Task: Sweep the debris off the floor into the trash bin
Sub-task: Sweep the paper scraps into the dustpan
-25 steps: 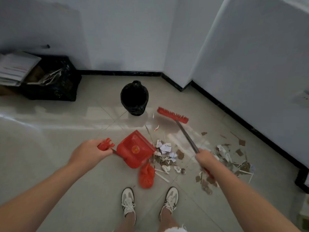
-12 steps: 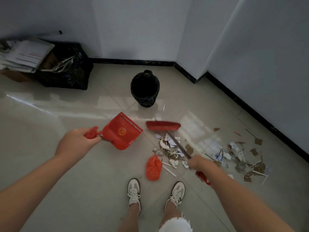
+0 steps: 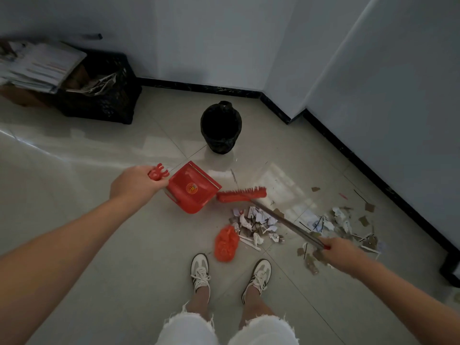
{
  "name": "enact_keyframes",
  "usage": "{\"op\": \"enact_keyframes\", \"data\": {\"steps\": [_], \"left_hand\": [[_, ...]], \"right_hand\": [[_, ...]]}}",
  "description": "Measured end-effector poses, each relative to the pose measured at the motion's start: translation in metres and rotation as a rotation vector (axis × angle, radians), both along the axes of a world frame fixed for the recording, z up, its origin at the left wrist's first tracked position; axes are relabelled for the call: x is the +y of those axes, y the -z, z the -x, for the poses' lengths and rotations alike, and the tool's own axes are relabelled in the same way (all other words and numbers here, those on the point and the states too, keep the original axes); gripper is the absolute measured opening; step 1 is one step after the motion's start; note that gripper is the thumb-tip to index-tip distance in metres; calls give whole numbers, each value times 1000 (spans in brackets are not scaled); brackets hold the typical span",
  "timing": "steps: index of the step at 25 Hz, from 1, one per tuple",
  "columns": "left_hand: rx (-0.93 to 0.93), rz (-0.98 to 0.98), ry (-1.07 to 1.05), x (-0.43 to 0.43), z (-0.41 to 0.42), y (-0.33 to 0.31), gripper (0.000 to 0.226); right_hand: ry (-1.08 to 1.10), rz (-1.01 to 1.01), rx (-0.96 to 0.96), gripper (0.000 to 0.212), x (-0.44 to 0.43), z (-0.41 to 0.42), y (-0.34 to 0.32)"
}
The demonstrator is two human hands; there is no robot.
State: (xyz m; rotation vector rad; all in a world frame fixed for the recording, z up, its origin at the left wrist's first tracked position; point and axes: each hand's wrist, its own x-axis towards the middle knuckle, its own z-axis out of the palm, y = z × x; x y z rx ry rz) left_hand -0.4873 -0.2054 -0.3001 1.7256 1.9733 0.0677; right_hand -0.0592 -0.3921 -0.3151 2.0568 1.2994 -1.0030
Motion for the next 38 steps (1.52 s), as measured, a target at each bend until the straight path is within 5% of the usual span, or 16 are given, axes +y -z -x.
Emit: {"op": "enact_keyframes", "data": {"steps": [10, 18, 29, 38], "left_hand": [[77, -56, 44, 25, 26, -7, 24], [189, -41, 139, 24, -1, 5, 26], [130, 71, 222, -14, -138, 5, 26], [123, 72, 488, -12, -293, -3, 36]], "right_hand": [[-558, 32, -100, 63, 15, 25, 19], [-718, 196, -268, 58, 43, -27, 55], [-520, 205, -311, 67, -38, -210, 35], [100, 138, -67, 49, -153, -348, -45]]}}
